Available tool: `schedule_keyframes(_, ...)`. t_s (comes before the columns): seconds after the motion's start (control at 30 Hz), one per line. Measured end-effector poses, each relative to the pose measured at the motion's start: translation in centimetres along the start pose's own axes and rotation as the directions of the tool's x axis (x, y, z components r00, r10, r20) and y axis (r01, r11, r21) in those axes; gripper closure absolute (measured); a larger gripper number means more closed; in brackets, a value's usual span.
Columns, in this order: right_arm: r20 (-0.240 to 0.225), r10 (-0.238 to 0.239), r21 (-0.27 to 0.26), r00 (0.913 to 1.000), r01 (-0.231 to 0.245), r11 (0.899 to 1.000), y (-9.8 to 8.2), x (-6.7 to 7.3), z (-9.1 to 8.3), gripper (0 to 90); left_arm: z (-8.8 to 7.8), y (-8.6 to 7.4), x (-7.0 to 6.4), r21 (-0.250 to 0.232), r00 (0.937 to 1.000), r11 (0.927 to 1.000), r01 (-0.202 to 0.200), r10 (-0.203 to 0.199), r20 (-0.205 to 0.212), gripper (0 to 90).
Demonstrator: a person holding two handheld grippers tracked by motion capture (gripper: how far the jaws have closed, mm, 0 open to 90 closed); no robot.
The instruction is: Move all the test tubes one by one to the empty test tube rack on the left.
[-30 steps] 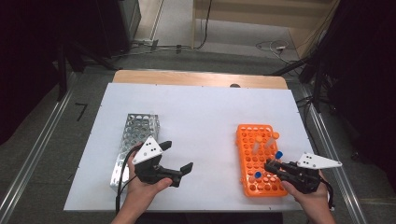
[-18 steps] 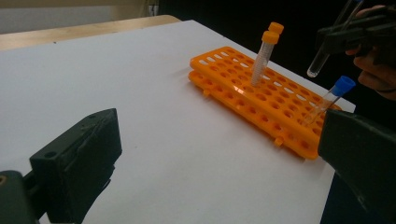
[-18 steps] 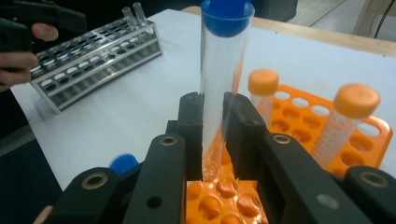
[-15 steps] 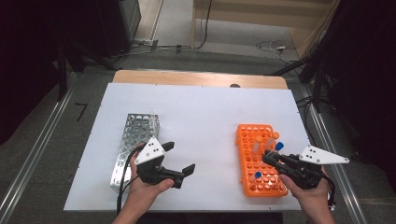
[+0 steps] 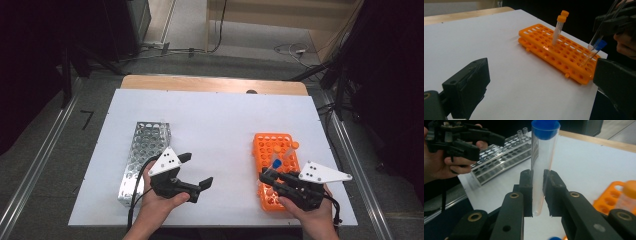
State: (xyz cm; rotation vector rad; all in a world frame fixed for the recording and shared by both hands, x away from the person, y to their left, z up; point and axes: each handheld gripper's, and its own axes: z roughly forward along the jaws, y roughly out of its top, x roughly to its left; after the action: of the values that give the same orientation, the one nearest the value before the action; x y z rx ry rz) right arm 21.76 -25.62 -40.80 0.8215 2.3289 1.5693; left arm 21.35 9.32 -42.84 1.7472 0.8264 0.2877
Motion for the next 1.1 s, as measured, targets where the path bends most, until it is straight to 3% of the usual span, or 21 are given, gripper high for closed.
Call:
schedule_keyframes(0.3, -0.025, -0.008, 0.051, 0.9996, 0.01, 0.999, -0.8, 1.8, 2.3, 75.0, 0.5, 0.5, -1.1, -0.015, 0.9988, 0.9997, -0.018, 0.018, 0.046, 3.6)
schedule_keyframes(0.53, -0.034, -0.024, 0.093, 0.9991, 0.027, 0.995, -1.1, 3.1, 3.7, 75.1, 1.5, 0.8, -2.2, -0.019, 0.9924, 0.9995, -0.024, 0.026, 0.121, 11.6)
schedule_keyframes(0.8, -0.03, -0.041, 0.136, 0.9987, 0.045, 0.99, -1.4, 4.1, 4.9, 75.1, 2.5, 1.1, -4.1, -0.042, 0.9762, 0.9968, -0.068, 0.075, 0.203, 35.4)
schedule_keyframes(1.1, -0.074, -0.046, 0.151, 0.9962, 0.057, 0.987, -1.5, 4.6, 5.4, 75.1, 3.6, 1.1, -5.5, -0.045, 0.9661, 0.9933, -0.106, 0.114, 0.232, 59.0)
